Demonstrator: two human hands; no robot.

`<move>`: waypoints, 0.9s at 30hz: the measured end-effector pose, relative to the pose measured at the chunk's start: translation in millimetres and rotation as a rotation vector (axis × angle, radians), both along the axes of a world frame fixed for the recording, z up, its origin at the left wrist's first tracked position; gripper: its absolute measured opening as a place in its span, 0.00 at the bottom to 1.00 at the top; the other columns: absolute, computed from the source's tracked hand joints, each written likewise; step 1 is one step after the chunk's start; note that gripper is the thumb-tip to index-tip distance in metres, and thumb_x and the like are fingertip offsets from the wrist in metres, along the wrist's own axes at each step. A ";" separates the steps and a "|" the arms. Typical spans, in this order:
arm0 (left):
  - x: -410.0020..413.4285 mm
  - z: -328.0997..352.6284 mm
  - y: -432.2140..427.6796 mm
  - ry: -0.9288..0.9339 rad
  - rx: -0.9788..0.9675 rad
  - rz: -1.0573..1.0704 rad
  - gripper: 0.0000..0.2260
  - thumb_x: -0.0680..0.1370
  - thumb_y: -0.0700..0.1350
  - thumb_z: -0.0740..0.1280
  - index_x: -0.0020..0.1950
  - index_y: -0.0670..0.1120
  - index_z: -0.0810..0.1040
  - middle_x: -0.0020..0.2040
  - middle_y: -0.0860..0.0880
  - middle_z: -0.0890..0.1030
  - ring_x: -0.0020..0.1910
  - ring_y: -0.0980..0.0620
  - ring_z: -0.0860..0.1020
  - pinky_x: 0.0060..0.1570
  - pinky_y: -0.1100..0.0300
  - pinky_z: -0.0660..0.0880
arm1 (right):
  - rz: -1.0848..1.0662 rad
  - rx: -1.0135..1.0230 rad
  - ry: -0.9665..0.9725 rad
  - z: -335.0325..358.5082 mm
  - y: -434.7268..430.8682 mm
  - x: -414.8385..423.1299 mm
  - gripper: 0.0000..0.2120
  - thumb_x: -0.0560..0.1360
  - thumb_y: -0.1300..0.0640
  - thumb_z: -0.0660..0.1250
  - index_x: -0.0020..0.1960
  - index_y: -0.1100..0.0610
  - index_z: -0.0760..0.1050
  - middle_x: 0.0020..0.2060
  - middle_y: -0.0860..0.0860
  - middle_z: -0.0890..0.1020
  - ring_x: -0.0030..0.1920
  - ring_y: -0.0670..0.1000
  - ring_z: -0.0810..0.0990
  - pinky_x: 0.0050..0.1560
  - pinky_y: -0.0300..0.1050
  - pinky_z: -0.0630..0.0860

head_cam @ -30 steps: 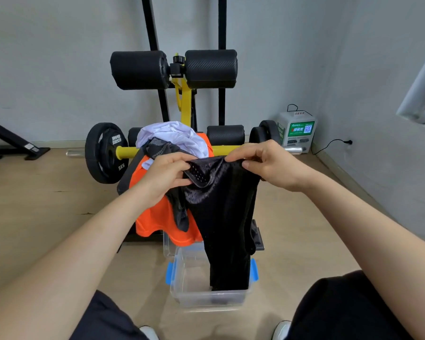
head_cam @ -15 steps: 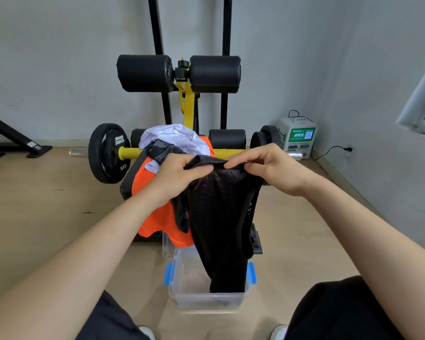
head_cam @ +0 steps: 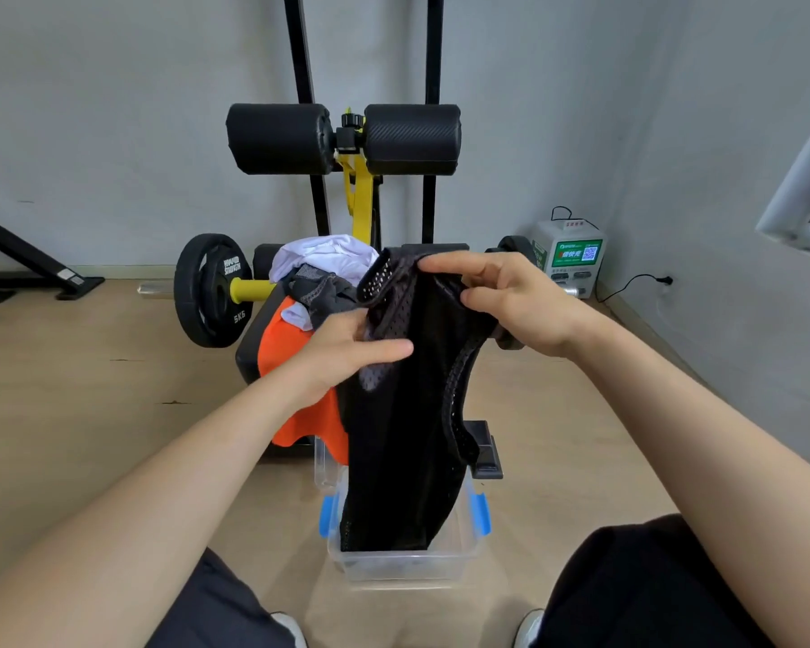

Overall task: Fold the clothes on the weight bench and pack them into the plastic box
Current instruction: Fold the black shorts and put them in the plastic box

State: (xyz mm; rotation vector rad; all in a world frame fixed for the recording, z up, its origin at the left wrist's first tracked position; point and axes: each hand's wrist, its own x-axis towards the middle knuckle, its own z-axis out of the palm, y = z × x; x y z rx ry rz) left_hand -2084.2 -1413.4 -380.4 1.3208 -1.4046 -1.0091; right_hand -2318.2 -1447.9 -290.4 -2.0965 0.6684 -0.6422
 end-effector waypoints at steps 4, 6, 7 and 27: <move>-3.0 -22.6 1.7 -0.175 0.097 0.066 0.10 0.74 0.42 0.76 0.55 0.46 0.84 0.52 0.50 0.87 0.53 0.54 0.84 0.57 0.56 0.79 | -0.099 -0.007 -0.041 0.5 -8.9 -8.6 0.28 0.79 0.75 0.51 0.73 0.54 0.69 0.32 0.32 0.80 0.31 0.35 0.79 0.31 0.27 0.72; -1.4 -29.1 4.6 -0.219 0.112 0.058 0.07 0.76 0.43 0.74 0.53 0.43 0.84 0.50 0.47 0.87 0.48 0.54 0.84 0.52 0.57 0.79 | -0.148 -0.059 -0.036 1.7 -15.3 -11.1 0.28 0.79 0.73 0.53 0.74 0.51 0.70 0.35 0.35 0.82 0.34 0.40 0.80 0.37 0.32 0.75; -0.3 -30.0 6.7 -0.225 0.120 0.064 0.08 0.77 0.43 0.73 0.51 0.40 0.84 0.49 0.43 0.86 0.46 0.53 0.83 0.50 0.56 0.78 | -0.172 -0.078 -0.038 3.4 -19.4 -11.1 0.28 0.79 0.72 0.53 0.74 0.50 0.70 0.35 0.35 0.82 0.37 0.40 0.80 0.42 0.34 0.75; 115.7 81.4 -54.3 -0.056 -0.037 0.551 0.08 0.82 0.48 0.66 0.52 0.46 0.83 0.49 0.50 0.85 0.49 0.52 0.82 0.48 0.58 0.77 | -0.263 -0.234 -0.009 54.1 -173.6 123.3 0.31 0.74 0.76 0.53 0.74 0.58 0.69 0.71 0.53 0.71 0.69 0.53 0.71 0.72 0.48 0.67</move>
